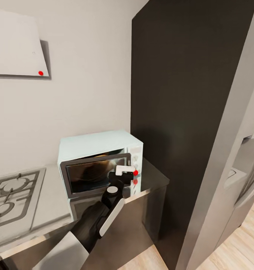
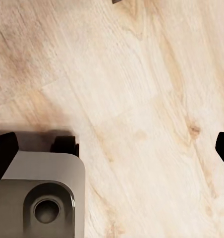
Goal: In the kitchen, take the popcorn bag from the countertop, put it into the microwave, and heat it until the popcorn is cooked so the cooked popcorn ends up inside the bag.
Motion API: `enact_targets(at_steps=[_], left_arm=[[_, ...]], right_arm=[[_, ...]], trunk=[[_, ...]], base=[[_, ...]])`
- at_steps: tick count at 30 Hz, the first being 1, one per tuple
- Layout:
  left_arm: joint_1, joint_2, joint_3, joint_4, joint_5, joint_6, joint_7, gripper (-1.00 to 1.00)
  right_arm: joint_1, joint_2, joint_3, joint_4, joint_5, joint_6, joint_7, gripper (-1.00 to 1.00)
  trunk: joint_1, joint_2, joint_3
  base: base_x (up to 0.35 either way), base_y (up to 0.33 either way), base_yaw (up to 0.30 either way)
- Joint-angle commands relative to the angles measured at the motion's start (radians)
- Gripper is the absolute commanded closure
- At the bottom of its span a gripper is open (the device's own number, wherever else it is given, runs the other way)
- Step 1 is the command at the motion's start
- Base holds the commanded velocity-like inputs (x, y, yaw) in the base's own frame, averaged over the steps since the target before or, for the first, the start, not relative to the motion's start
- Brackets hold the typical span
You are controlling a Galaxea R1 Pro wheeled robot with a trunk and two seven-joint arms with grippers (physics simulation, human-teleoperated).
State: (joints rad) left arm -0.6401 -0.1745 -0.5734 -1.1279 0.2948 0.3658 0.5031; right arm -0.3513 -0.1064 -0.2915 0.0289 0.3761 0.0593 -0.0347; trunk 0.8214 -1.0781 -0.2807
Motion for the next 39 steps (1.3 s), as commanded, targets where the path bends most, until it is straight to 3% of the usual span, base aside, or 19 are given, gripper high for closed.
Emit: enact_targets(at_steps=[1, 39], left_arm=[[-0.001, 0.000, -0.001, -0.001, 0.008, 0.002, 0.008, -1.00], [-0.001, 0.000, -0.003, -0.013, 0.010, -0.004, 0.008, -1.00]], right_arm=[[-0.002, 0.000, -0.008, 0.002, 0.010, 0.001, -0.004, -1.00], [-0.002, -0.001, -0.008, 0.003, 0.012, -0.003, -0.004, -1.00]], trunk=[[0.000, -0.001, -0.001], [0.000, -0.001, -0.001]], base=[[0.104, 0.000, 0.000], [0.062, 0.000, 0.000]])
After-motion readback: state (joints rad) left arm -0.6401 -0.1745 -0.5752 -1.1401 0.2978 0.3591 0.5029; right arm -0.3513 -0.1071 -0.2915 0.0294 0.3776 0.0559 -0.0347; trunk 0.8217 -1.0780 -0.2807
